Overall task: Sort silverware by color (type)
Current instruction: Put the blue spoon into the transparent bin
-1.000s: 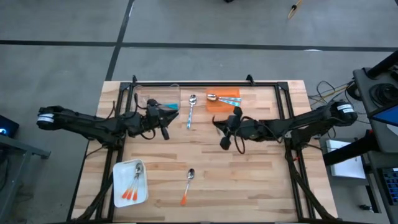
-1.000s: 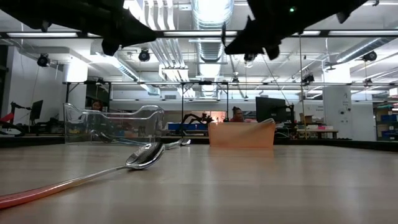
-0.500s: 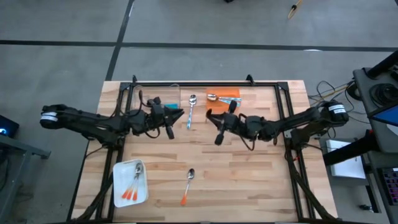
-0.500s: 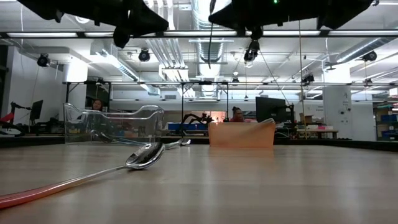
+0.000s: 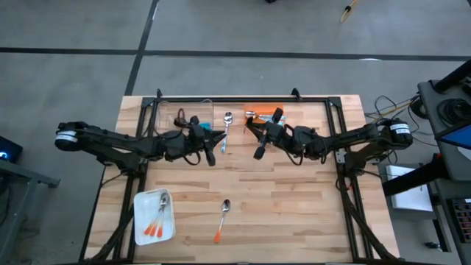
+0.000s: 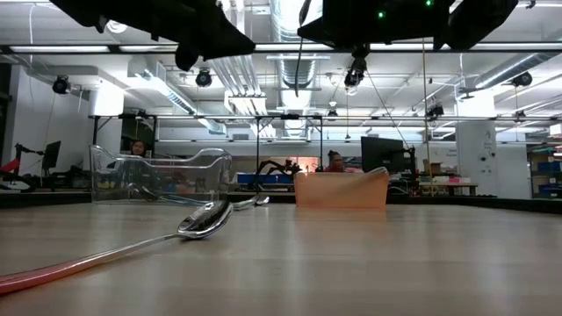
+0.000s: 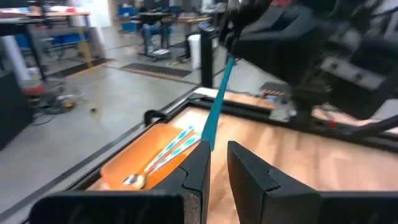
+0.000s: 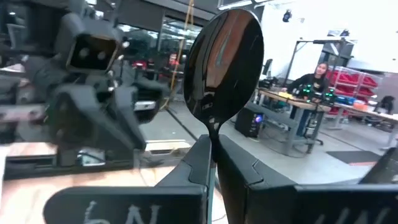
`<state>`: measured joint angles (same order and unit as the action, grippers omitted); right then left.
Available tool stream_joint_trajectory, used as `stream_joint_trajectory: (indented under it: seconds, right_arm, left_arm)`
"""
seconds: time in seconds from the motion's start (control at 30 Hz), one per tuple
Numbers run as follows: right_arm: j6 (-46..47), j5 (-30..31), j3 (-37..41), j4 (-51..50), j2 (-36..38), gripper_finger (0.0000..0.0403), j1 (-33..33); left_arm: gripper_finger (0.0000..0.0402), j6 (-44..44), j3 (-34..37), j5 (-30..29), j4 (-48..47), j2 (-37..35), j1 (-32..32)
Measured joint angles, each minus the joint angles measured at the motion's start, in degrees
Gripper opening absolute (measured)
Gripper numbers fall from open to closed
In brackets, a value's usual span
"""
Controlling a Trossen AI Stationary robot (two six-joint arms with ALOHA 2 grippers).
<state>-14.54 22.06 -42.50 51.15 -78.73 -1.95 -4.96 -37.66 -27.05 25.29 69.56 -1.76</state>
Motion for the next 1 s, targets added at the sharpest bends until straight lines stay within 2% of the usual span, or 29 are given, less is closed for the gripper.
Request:
stream_joint_trajectory:
  seconds: [0.13,0.27,0.53,0.7,0.83,1.0]
  right_arm:
    - [0.01,-1.93,0.07,0.14,0.08,0.0009,-0.15]
    - [0.24,-4.54,0.09,0.68,0.08,0.0009,-0.36]
    - [1.07,-4.52,0.16,0.62,0.08,0.0009,-1.40]
    - [0.49,-4.32,0.22,0.37,-0.03,0.0009,-1.47]
    - [1.05,-4.28,0.22,0.67,-0.03,0.0009,-1.54]
    - [2.00,-4.75,0.22,0.99,-0.10,0.0009,-1.45]
  left_arm:
    - [0.0036,-0.10,-3.01,-3.78,-1.82,3.62,0.00]
    - [0.0048,0.44,-6.55,-3.91,-2.66,8.11,0.00]
    - [0.0114,3.27,-15.49,-3.89,-6.89,17.29,0.00]
    - [0.0150,5.58,-18.76,-4.15,-8.81,21.15,-0.07]
    - [0.0160,5.58,-20.15,-9.62,-8.74,22.90,-0.18]
    - [0.0162,6.00,-20.54,-13.00,-6.59,23.69,-0.13]
